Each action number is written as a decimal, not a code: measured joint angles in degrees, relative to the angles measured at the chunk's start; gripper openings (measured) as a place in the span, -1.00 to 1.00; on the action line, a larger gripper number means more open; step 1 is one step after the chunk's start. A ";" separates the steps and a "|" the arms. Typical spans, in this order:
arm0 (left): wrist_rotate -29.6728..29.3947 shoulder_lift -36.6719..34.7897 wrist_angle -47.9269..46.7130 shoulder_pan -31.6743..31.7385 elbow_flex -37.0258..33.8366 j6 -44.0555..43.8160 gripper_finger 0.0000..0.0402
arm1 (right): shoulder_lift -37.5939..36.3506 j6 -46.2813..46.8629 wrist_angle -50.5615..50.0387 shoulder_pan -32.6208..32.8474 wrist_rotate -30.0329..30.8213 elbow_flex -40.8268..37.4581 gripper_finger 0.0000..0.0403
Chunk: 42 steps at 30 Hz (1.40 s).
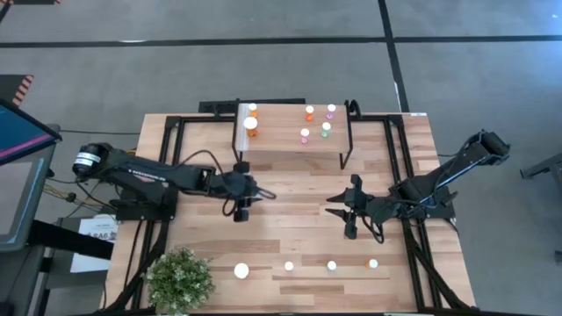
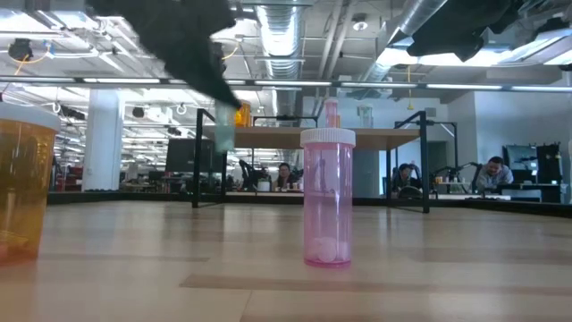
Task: Pick and place medicine bottles onto shelf by color
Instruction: Put the top blue small pill bottle on the shelf
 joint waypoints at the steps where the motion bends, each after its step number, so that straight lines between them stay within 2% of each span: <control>1: 0.71 0.00 -1.73 0.79 2.02 0.25 -0.45 | 0.00 0.00 0.00 0.00 0.00 0.00 -0.22; 5: 5.14 -0.02 -7.39 4.75 11.93 2.00 -0.49 | 0.00 -0.02 0.00 0.02 0.00 0.00 -0.22; 11: 5.19 -0.04 -14.95 14.16 26.11 8.22 -0.47 | 0.00 -0.17 0.00 0.02 0.00 0.00 -0.22; 13: 6.91 -0.04 -16.75 18.19 29.34 9.16 -0.46 | 0.00 -0.19 -0.02 0.02 0.00 0.00 -0.22; 19: 15.49 0.64 -16.90 28.87 33.31 9.76 -0.45 | 0.00 -1.32 0.00 -0.08 0.00 0.00 -0.22; 23: 19.49 3.83 -16.71 31.35 34.35 8.78 -0.45 | 0.02 -1.52 0.03 -0.47 0.02 0.00 -0.22; 28: 20.16 10.83 -16.30 31.73 38.54 10.94 -0.45 | 0.02 -1.92 0.04 -0.48 0.04 0.00 -0.22; 36: 19.94 22.30 -23.37 36.57 50.16 12.31 -0.44 | 0.02 -1.92 0.04 0.28 0.02 0.00 -0.22; 42: 20.38 25.73 -24.12 39.68 51.30 12.84 -0.44 | 0.02 -2.27 0.01 0.86 0.02 0.00 -0.22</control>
